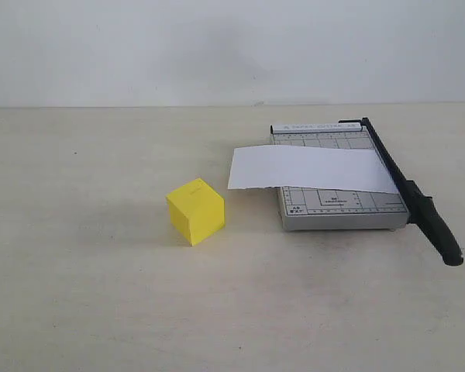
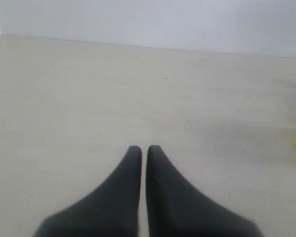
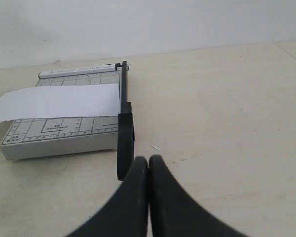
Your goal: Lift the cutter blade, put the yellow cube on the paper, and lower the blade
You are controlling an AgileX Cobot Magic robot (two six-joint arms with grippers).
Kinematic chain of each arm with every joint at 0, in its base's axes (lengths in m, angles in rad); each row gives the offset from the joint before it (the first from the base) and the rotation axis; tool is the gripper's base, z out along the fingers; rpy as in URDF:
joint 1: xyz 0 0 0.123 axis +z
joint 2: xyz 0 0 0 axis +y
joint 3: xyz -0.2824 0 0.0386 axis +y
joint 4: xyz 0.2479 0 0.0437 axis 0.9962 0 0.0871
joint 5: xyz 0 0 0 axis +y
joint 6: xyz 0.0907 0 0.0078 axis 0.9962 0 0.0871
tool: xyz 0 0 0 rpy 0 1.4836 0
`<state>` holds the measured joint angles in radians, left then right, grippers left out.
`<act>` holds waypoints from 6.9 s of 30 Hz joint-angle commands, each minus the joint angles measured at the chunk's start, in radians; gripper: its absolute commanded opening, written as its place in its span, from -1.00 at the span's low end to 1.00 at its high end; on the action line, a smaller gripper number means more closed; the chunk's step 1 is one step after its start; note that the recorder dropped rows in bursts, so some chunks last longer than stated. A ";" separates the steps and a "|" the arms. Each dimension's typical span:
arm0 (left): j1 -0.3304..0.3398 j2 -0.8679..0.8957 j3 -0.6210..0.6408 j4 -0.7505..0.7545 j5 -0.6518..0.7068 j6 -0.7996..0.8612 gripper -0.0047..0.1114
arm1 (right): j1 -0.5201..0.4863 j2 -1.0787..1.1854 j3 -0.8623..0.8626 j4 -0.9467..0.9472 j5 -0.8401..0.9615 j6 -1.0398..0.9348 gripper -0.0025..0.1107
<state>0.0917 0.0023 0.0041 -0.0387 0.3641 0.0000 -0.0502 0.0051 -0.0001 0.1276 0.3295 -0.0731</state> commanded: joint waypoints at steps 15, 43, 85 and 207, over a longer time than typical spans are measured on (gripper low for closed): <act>-0.005 -0.002 -0.004 0.057 -0.029 -0.007 -0.84 | 0.001 -0.005 0.000 0.103 -0.359 0.164 -0.96; -0.005 -0.002 -0.004 0.057 -0.029 -0.007 -0.84 | 0.001 0.902 -0.452 0.295 -0.088 -0.338 -0.96; -0.005 -0.002 -0.004 0.051 -0.035 -0.007 -0.84 | 0.001 1.495 -0.609 0.518 -0.098 -0.656 0.07; -0.005 -0.002 -0.004 -0.050 -0.074 -0.012 -0.84 | 0.319 1.279 -0.273 0.359 -0.953 -0.383 -0.96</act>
<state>0.0917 0.0023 0.0041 -0.0743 0.2866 0.0000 0.2689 1.3393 -0.2726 0.4809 -0.5413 -0.4357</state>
